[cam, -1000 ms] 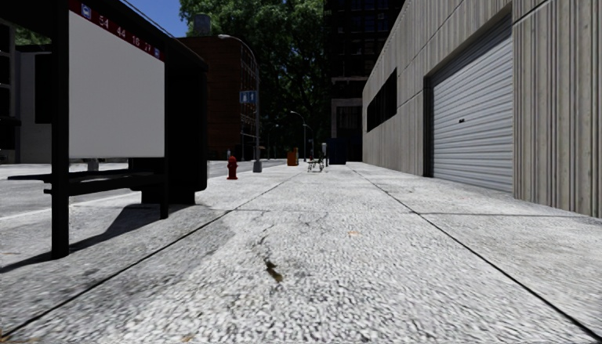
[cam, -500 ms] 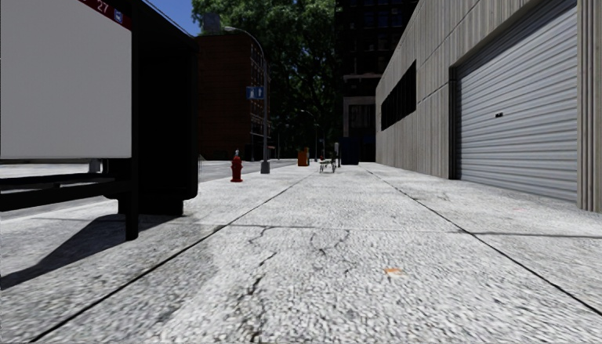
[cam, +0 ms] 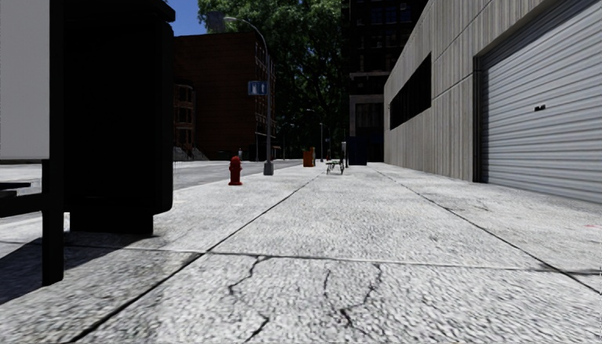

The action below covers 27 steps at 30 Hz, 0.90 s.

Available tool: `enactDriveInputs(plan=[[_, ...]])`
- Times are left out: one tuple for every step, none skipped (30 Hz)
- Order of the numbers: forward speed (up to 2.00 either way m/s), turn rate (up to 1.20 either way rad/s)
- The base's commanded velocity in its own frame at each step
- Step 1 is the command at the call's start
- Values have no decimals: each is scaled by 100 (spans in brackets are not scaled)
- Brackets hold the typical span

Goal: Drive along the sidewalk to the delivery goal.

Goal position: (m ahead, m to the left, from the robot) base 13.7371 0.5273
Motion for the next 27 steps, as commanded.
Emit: enactDriveInputs(plan=[[200, 0], [200, 0], [200, 0], [200, 0], [200, 0], [200, 0], [200, 0], [200, 0], [200, 0], [200, 0], [200, 0], [200, 0], [200, 0], [200, 0], [200, 0], [200, 0], [200, 0], [200, 0], [200, 0], [200, 0], [200, 0], [200, 0], [200, 0], [200, 0], [200, 0], [200, 0], [200, 0]])
